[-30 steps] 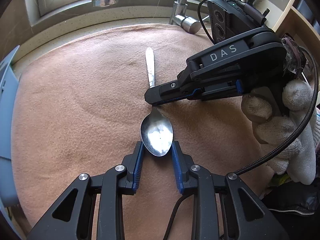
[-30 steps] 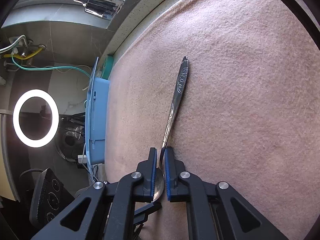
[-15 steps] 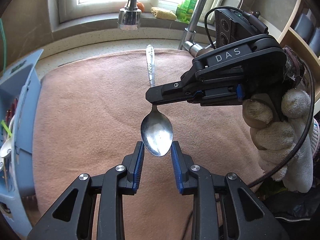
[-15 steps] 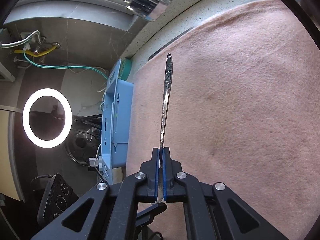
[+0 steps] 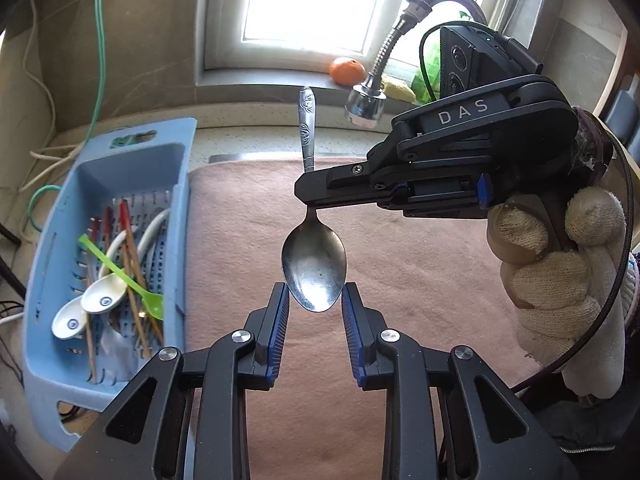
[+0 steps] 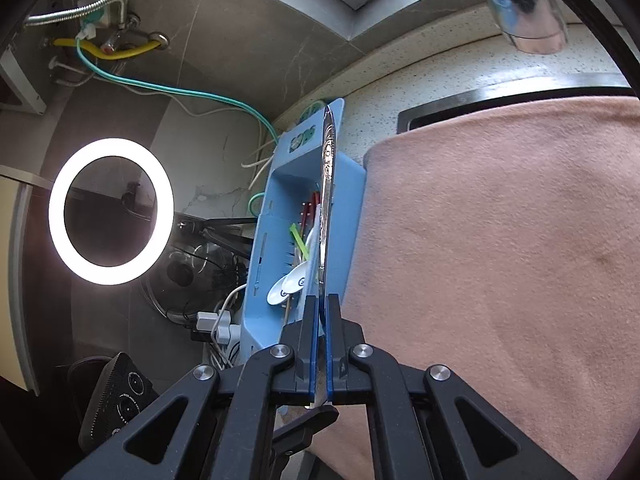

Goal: Organize utensils
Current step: 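Carry the steel spoon with the right gripper over the basket, then open the right gripper to drop the steel spoon into the basket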

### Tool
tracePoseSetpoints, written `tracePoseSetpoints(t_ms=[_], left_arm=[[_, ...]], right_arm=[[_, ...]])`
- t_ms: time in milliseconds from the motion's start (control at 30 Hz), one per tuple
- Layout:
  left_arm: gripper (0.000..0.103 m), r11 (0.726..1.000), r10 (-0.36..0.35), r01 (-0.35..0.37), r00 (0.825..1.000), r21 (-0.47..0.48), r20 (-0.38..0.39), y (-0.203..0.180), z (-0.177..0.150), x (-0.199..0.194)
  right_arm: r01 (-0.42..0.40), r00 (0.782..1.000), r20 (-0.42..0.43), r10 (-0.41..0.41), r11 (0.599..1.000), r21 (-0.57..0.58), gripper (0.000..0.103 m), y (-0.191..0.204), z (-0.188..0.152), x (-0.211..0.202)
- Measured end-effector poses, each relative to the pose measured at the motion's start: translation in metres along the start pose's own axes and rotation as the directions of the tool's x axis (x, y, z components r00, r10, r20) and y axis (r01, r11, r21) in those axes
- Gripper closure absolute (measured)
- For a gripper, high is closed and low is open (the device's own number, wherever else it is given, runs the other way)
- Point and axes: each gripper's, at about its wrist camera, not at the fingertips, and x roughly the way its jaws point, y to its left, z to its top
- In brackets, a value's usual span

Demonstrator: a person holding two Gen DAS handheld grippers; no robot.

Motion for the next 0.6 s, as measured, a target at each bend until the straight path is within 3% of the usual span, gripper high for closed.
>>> tracePoseSetpoints(t_ms=[233,600], left_arm=[[0.078,0.997,0.065,-0.064,0.998,-0.048,0.023,0.046,-0.004,-0.02],[0.078,0.986,0.131,-0.131,0.991,-0.101,-0.001,0.101,-0.005,-0.018]], right_arm=[[0.0,0.999,-0.05,-0.004,0.996,-0.084,0.1,0.045,0.009,0.053],[0.036,0.994,-0.097,-0.054,0.984,-0.177,0.098,0.077,0.017,0.11]])
